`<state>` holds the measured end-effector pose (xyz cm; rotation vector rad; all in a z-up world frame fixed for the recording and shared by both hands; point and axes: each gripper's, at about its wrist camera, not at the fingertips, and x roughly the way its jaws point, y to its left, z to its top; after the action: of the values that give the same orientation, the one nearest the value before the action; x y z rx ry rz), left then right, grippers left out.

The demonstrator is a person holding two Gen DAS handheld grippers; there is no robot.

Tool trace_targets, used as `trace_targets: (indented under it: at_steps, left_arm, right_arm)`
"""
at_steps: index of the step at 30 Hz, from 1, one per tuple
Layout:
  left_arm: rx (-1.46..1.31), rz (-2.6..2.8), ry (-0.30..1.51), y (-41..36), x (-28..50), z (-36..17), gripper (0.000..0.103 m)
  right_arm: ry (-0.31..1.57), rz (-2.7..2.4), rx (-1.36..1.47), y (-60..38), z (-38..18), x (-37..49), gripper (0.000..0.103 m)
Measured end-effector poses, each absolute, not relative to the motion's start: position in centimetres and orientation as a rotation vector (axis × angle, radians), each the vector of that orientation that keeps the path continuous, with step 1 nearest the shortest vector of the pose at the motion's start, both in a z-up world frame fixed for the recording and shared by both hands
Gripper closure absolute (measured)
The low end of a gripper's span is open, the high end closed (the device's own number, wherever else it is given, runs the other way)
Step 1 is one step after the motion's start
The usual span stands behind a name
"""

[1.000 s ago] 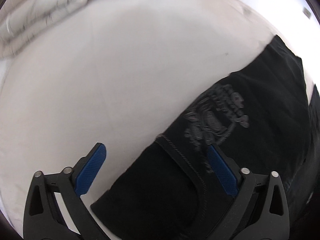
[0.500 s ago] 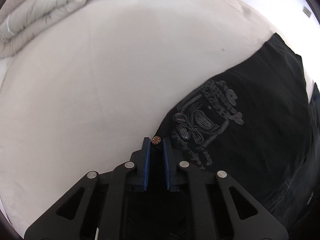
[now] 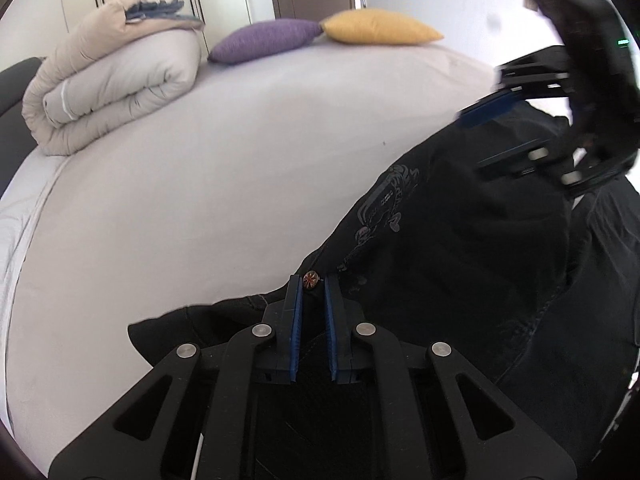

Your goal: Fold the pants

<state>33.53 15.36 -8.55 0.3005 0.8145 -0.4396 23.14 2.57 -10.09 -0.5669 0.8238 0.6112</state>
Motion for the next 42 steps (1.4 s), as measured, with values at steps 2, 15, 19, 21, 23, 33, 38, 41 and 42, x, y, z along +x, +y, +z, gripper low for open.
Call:
trace_targets:
  at_steps: [2, 15, 19, 21, 23, 33, 38, 41, 42]
  left_arm:
    - [0.299, -0.441, 0.804, 15.6, 32.9, -8.3, 0.094]
    - [0.254, -0.447, 0.786, 16.8, 33.4, -8.8, 0.094]
    - [0.235, -0.438, 0.781, 17.1, 32.6, -8.6, 0.094]
    - [0.222, -0.432, 0.779, 17.3, 32.1, -8.3, 0.094]
    - [0.216, -0.427, 0.777, 17.6, 31.4, -8.0, 0.094]
    - [0.242, -0.459, 0.776, 18.5, 22.6, -7.4, 0.094]
    - [0.355, -0.513, 0.823, 17.4, 15.9, -9.3, 0.094]
    - [0.372, -0.538, 0.862, 17.4, 12.3, -10.4, 0.094]
    - [0.377, -0.543, 0.871, 17.5, 11.3, -10.7, 0.094]
  right_arm:
    - [0.822, 0.604, -0.641, 3.4, -10.6, 24.3, 0.053]
    - [1.007, 0.61, -0.577, 2.7, -11.7, 28.3, 0.097]
    - [1.021, 0.611, -0.432, 3.0, -10.7, 27.3, 0.098]
    - [1.015, 0.628, -0.342, 3.6, -10.1, 26.2, 0.099]
    - [1.011, 0.646, -0.286, 4.2, -10.0, 25.2, 0.1]
    - [0.875, 0.656, -0.475, 6.7, -10.0, 13.5, 0.1]
    - [0.782, 0.624, -0.812, 8.6, -12.3, 5.1, 0.1]
    - [0.733, 0.623, -0.926, 9.3, -13.8, 0.7, 0.1]
    - [0.721, 0.622, -0.95, 9.7, -14.4, -0.4, 0.1]
